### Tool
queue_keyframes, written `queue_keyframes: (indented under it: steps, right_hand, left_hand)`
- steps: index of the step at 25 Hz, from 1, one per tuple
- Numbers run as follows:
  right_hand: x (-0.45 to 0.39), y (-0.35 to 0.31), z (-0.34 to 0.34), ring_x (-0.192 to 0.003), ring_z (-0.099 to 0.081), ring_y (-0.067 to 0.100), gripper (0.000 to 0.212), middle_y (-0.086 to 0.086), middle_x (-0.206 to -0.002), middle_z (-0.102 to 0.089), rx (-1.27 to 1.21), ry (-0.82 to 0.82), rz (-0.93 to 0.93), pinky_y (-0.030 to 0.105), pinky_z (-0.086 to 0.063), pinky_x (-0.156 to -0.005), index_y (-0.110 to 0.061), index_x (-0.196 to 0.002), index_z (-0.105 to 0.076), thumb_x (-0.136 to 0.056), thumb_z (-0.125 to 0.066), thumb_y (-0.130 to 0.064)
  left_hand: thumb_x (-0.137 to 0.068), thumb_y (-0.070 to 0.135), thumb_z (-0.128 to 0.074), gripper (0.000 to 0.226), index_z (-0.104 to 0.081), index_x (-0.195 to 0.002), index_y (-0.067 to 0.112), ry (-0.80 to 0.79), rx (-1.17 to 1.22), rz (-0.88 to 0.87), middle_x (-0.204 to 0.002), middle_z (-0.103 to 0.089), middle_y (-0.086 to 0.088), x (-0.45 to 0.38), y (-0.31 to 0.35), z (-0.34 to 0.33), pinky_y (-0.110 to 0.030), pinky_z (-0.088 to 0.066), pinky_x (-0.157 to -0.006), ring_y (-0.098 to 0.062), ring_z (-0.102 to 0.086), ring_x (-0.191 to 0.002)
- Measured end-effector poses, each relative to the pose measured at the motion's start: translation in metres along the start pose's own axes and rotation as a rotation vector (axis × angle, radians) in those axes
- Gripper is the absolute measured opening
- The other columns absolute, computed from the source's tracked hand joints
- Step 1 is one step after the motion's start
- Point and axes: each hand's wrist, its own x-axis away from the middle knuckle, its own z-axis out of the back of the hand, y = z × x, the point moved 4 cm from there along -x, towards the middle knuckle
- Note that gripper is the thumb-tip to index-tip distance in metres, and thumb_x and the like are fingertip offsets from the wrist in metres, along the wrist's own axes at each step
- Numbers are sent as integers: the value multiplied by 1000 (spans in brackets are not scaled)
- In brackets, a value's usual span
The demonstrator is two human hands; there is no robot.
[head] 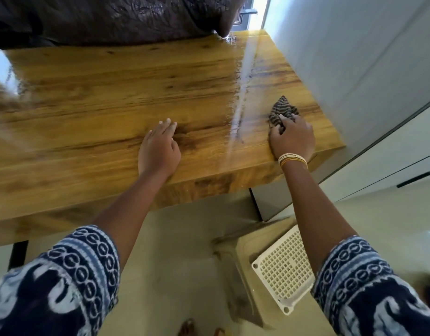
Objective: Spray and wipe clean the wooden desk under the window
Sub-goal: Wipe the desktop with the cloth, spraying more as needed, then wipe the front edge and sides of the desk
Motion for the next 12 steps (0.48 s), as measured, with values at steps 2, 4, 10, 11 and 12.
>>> queue_keyframes:
  steps: [2, 4, 10, 11, 12]
  right_hand:
    - [-1, 3, 0, -122, -50, 31, 45, 5, -139, -55, -4, 0, 16, 37, -43, -100, -23, -131, -63, -90, -49, -34]
    - [-3, 4, 1, -121, -50, 31, 44, 5, -137, -55, -11, -1, 35, 38, -44, -99, -23, -132, -62, -91, -48, -34]
    - [-4, 4, -2, -116, -52, 34, 42, 11, -125, -58, 35, 28, 105, 41, -48, -90, -23, -130, -63, -94, -45, -37]
    - [-5, 3, -3, -115, -54, 35, 42, 11, -124, -60, 55, 46, 108, 41, -50, -88, -23, -127, -65, -94, -45, -39]
    - [-5, 1, -3, -114, -56, 36, 43, 12, -122, -61, 82, 70, 109, 41, -51, -85, -21, -124, -66, -93, -45, -41]
  left_hand:
    - [-98, 13, -35, 48, -41, -146, 13, 2, -16, 1, -155, -36, -3, -2, 2, -1, -37, -27, -118, -17, -31, -144]
    - [-99, 13, -33, 49, -39, -147, 12, -4, -38, -8, -156, -34, -4, 0, 3, 0, -39, -28, -117, -19, -30, -145]
    - [-101, 17, -28, 48, -35, -149, 17, -9, -49, -14, -159, -28, 1, 1, 0, -5, -40, -29, -116, -16, -26, -146]
    - [-102, 18, -28, 48, -35, -149, 19, -8, -42, -18, -159, -28, 2, 0, -1, -6, -40, -29, -115, -16, -26, -146]
    - [-102, 19, -28, 48, -35, -149, 20, -6, -32, -23, -159, -28, 2, -2, -1, -7, -40, -29, -115, -18, -27, -145]
